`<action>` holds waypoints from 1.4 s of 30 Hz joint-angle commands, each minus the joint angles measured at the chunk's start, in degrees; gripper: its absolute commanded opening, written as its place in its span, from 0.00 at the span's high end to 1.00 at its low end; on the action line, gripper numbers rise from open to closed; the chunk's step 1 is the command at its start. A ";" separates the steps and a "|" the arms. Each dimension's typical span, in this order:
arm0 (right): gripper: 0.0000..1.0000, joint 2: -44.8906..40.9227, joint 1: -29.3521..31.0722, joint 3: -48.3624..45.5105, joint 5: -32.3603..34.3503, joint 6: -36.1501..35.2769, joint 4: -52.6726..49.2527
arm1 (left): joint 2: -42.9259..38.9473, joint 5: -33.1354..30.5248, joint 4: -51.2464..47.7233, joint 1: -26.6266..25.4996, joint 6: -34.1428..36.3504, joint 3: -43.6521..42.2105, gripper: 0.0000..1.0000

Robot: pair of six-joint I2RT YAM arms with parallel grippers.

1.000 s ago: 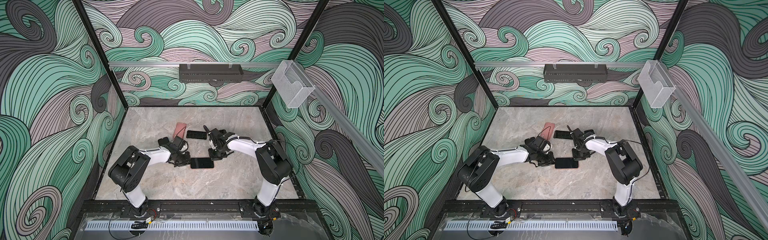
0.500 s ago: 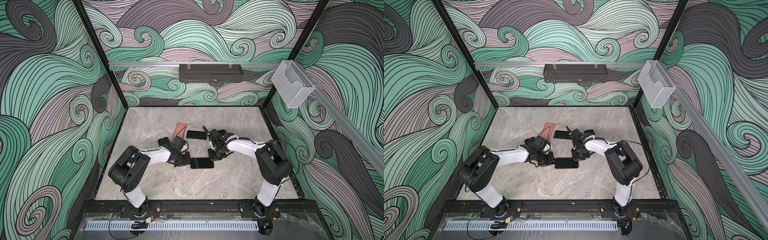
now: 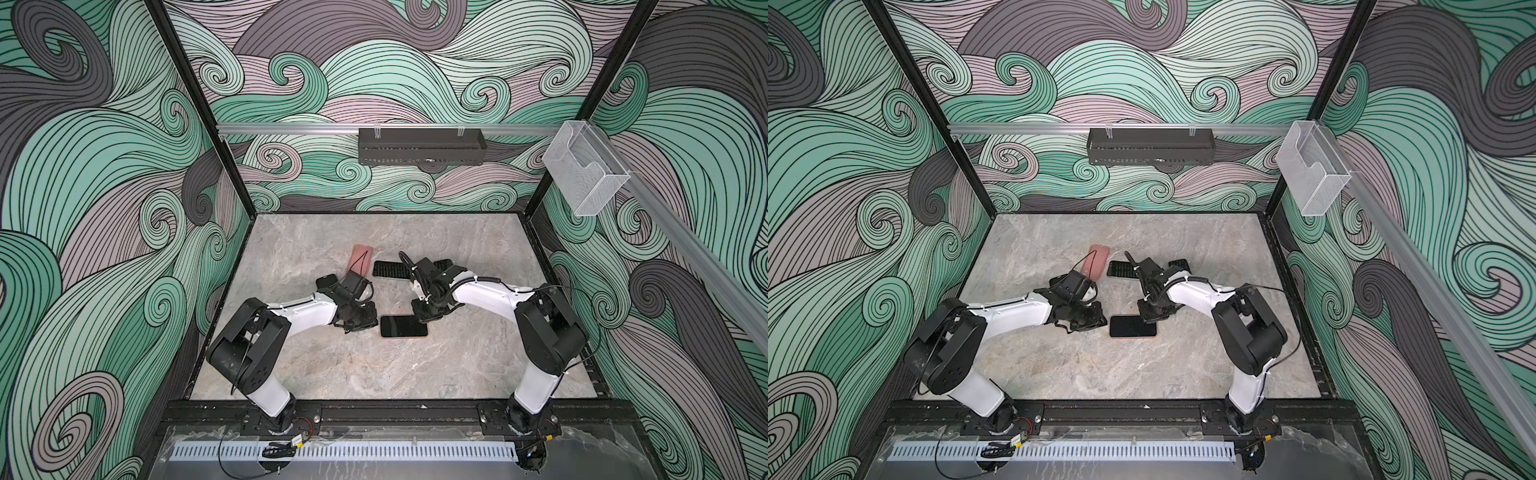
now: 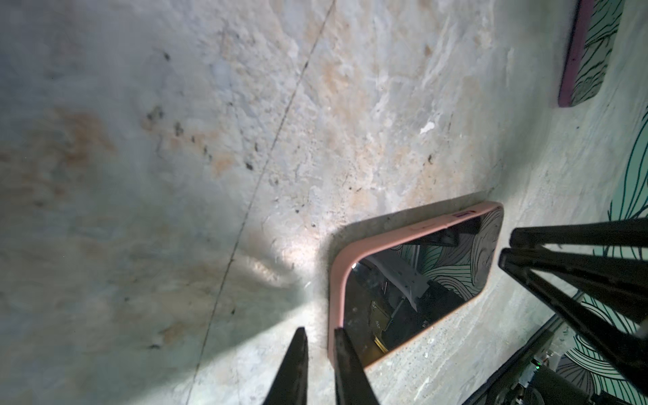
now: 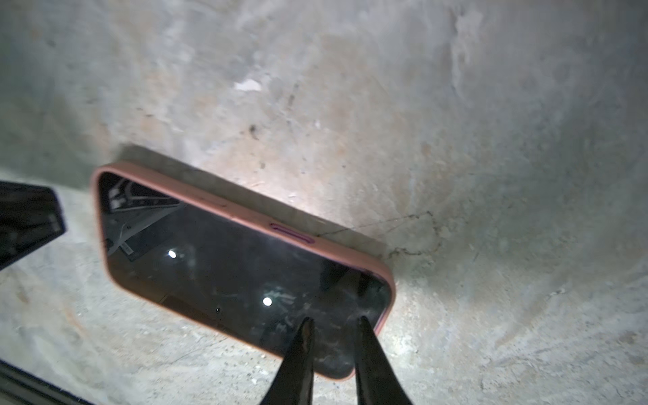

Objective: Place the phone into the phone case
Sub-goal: 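Open and raise the right gripper off the phone while the left draws back, then grasp and lift the pink-cased phone with the right gripper while the left retracts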

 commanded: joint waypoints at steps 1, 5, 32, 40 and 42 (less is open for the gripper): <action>0.73 -3.86 -0.08 3.09 -2.47 -4.14 -2.61 | -2.45 -1.33 -2.47 0.84 1.05 -0.51 0.82; 0.64 -3.94 -0.10 4.92 -1.43 -9.43 -4.88 | -4.15 -1.59 -3.33 1.60 1.41 -1.06 0.80; 0.08 5.30 5.77 8.83 2.75 -51.28 -8.76 | -28.69 -12.98 -20.95 4.98 2.47 -3.85 0.30; 0.08 10.19 6.12 11.94 2.29 -53.38 -8.81 | -37.09 -14.86 -20.60 5.16 1.45 -7.95 0.17; 0.08 11.06 6.43 12.11 2.26 -53.78 -8.71 | -39.79 -16.37 -20.10 5.16 0.72 -9.34 0.16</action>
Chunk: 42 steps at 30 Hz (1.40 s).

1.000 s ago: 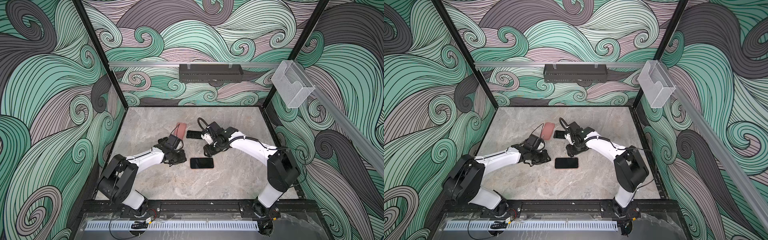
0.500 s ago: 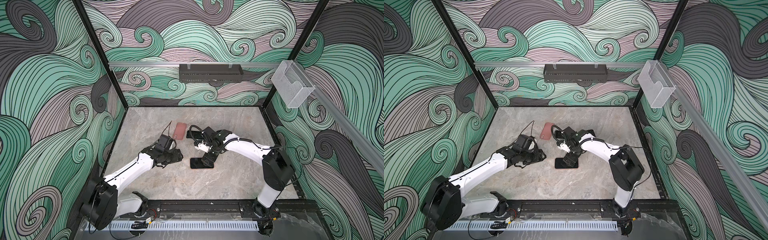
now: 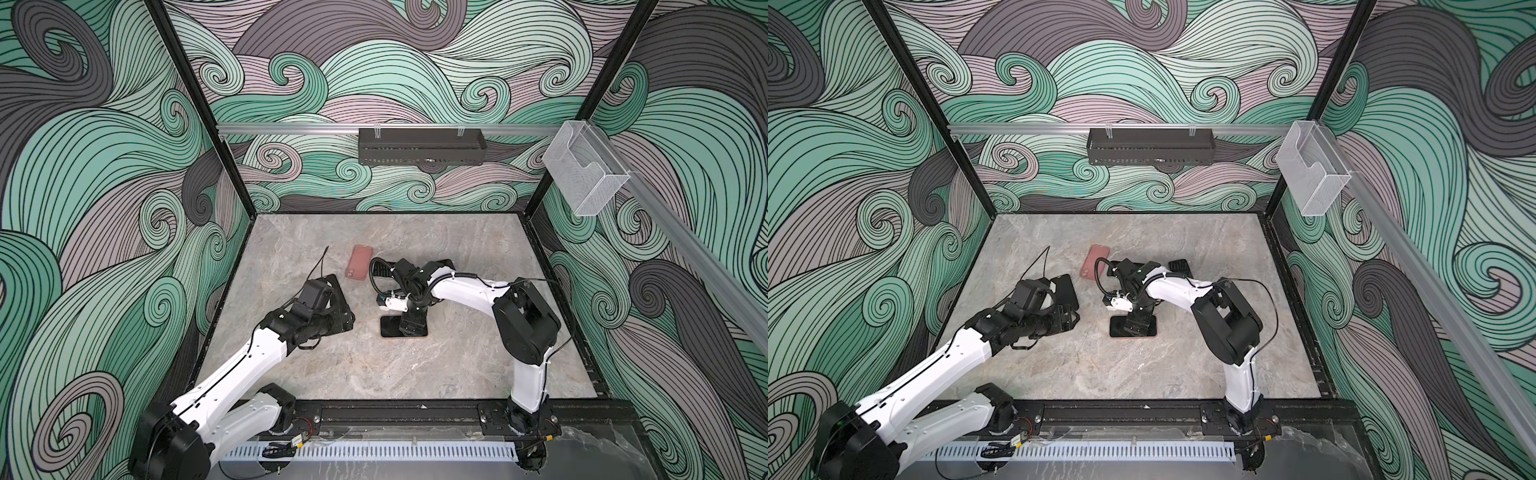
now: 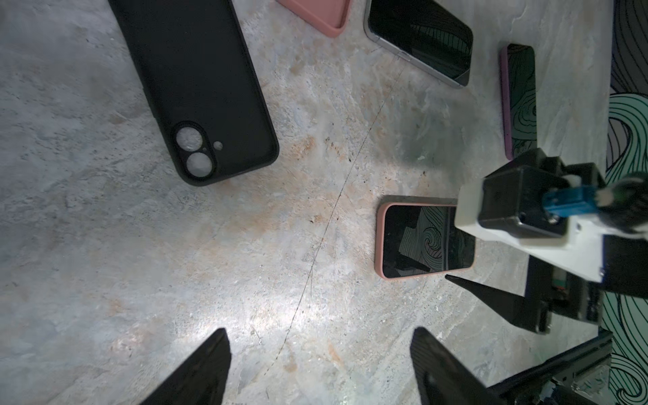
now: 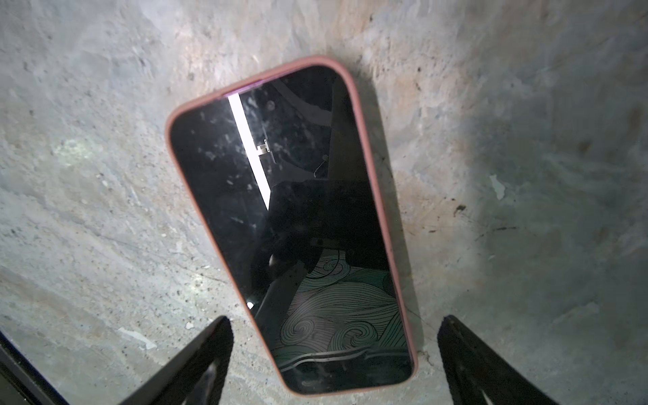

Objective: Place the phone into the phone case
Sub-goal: 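Grasp and lift the pink-cased phone with the right gripper while the left retracts, then carry the cased phone farther from the robot and lower it with the right gripper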

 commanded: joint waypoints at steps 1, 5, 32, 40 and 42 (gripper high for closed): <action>0.08 1.45 0.72 1.31 -0.15 -3.14 -0.72 | -4.30 -3.20 -0.35 0.37 -0.70 -1.84 0.16; 0.08 2.46 1.36 1.12 0.11 -3.68 -0.69 | -8.46 -4.82 -0.93 0.52 -1.38 -3.04 0.09; 0.46 5.43 2.95 -2.29 10.68 28.72 4.96 | -9.15 -4.82 -1.47 0.67 -1.14 -2.34 0.09; 0.67 4.29 2.20 -2.92 10.11 39.46 5.65 | -8.70 -4.73 -0.87 0.80 -0.78 -2.05 0.09; 0.72 3.16 1.51 -3.20 9.97 41.84 6.01 | -8.60 -4.64 -0.65 0.76 -0.78 -2.04 0.09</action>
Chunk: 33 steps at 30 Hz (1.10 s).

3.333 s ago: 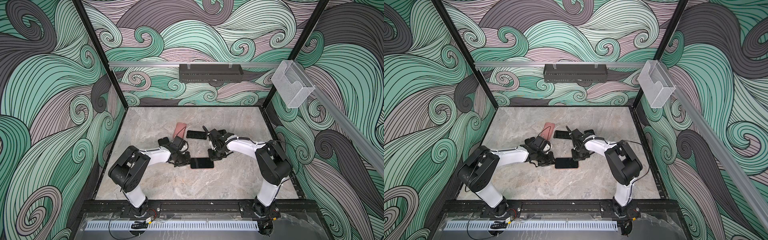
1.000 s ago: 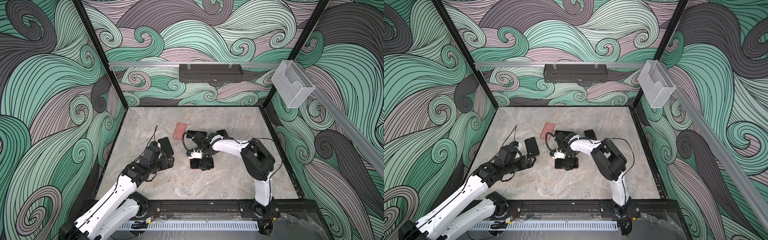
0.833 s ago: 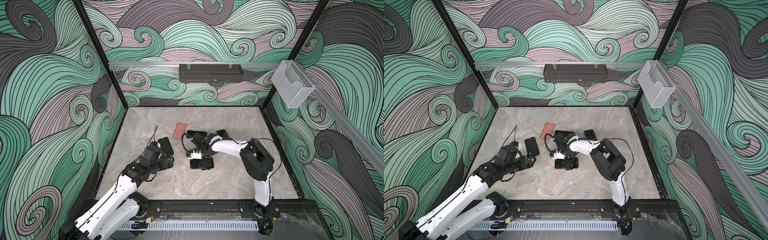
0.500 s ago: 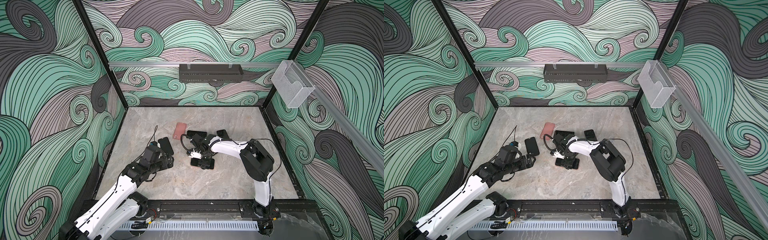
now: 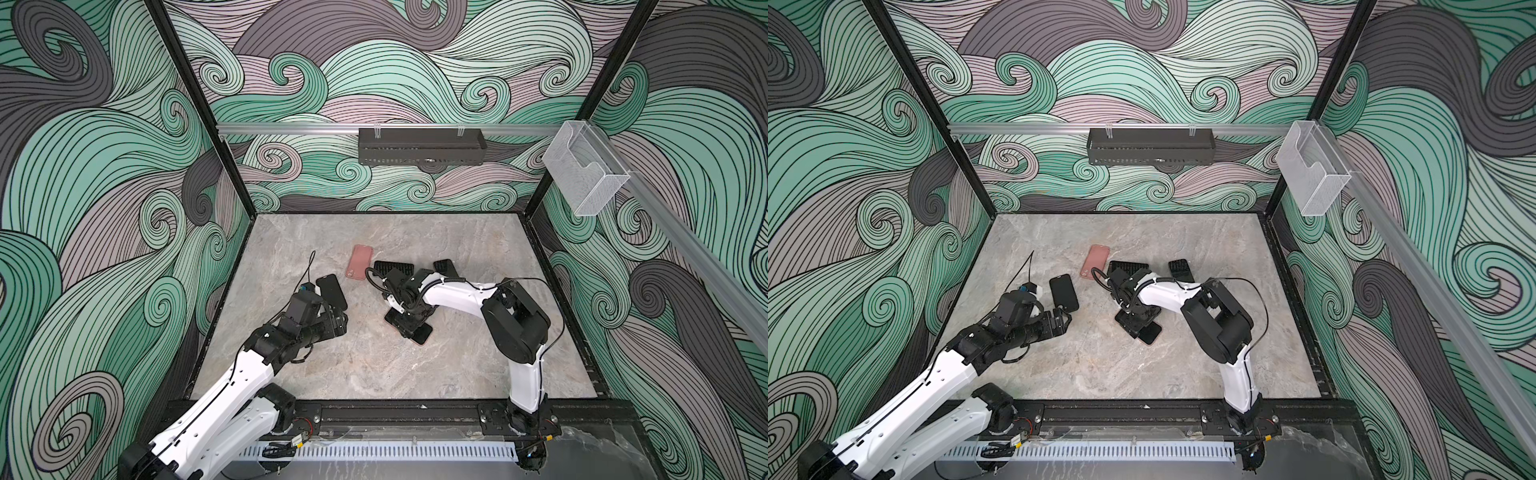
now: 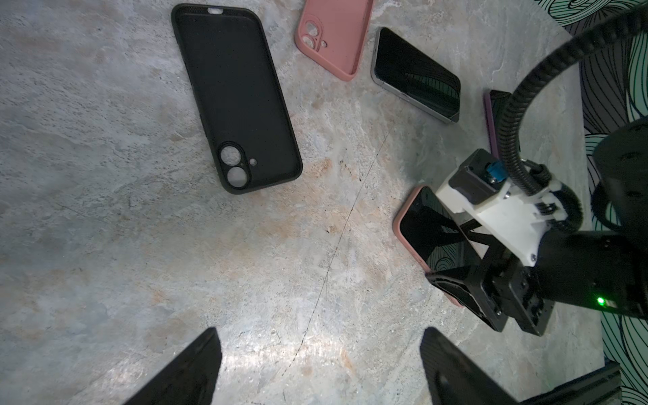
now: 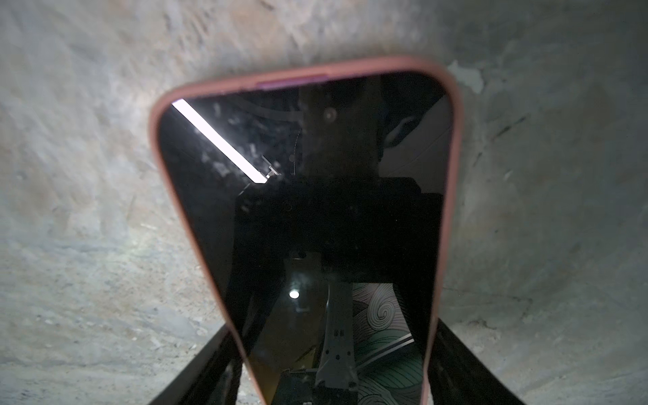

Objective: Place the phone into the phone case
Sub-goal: 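Carry the cased phone farther from the robot and lower it with the right gripper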

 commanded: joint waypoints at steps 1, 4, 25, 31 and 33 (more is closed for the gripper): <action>0.75 0.18 -1.71 -2.14 2.82 8.43 6.10 | 0.42 -0.45 0.03 0.50 0.55 1.24 0.09; 0.78 -2.39 -3.06 -3.01 2.74 11.00 7.50 | 0.69 -0.36 0.37 0.55 0.59 1.22 0.09; 0.87 -12.17 -21.40 2.85 3.53 11.40 9.85 | -0.18 0.52 0.83 0.70 1.36 0.73 0.10; 0.89 -8.78 -27.83 8.65 3.50 9.23 9.84 | -0.22 0.76 0.40 0.72 1.88 1.03 0.10; 0.89 -6.88 -29.79 11.10 3.42 8.96 9.89 | -0.16 0.87 0.56 0.81 1.88 1.03 0.10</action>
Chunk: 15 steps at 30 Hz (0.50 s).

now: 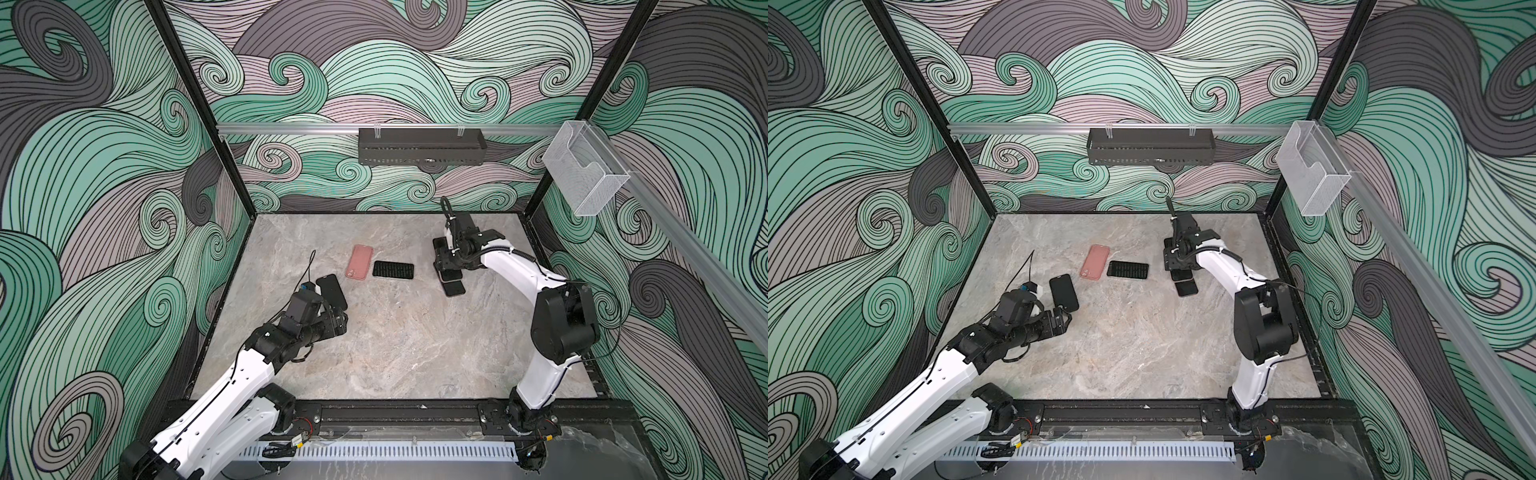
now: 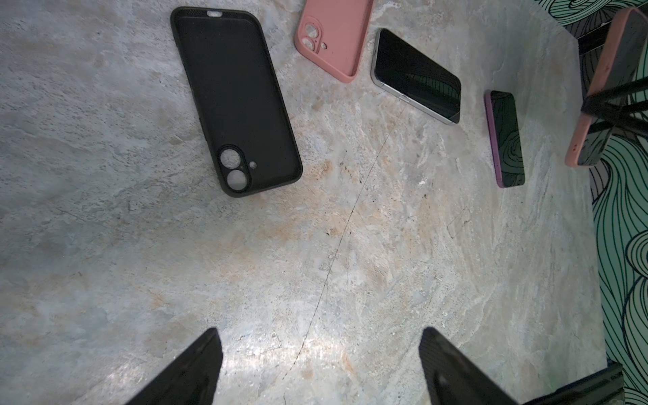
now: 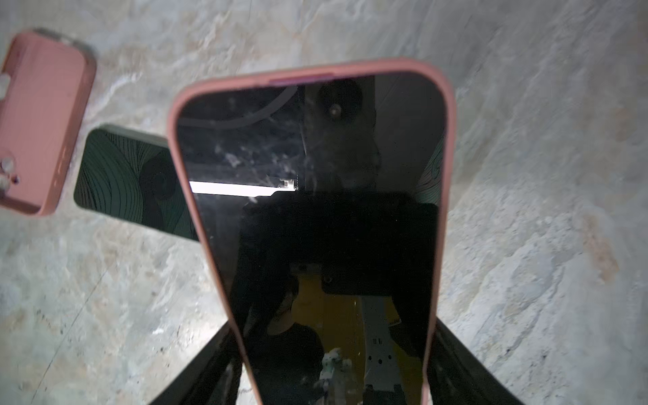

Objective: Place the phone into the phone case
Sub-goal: 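Carry the cased phone farther from the robot and lower it with the right gripper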

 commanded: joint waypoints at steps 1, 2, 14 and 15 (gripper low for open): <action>0.89 3.16 -2.44 4.08 1.30 -1.27 0.58 | -0.68 0.72 0.02 0.59 1.32 1.05 0.10; 0.89 4.40 -3.29 5.60 1.22 -1.35 0.58 | -0.67 0.81 -0.02 0.59 1.24 1.01 0.10; 0.91 18.89 -8.60 21.02 1.19 -1.28 0.59 | -0.46 1.27 -0.34 0.66 1.93 1.26 0.10; 0.91 20.05 -8.88 22.39 1.42 -1.19 0.59 | -0.42 1.27 -0.32 0.71 2.00 1.31 0.10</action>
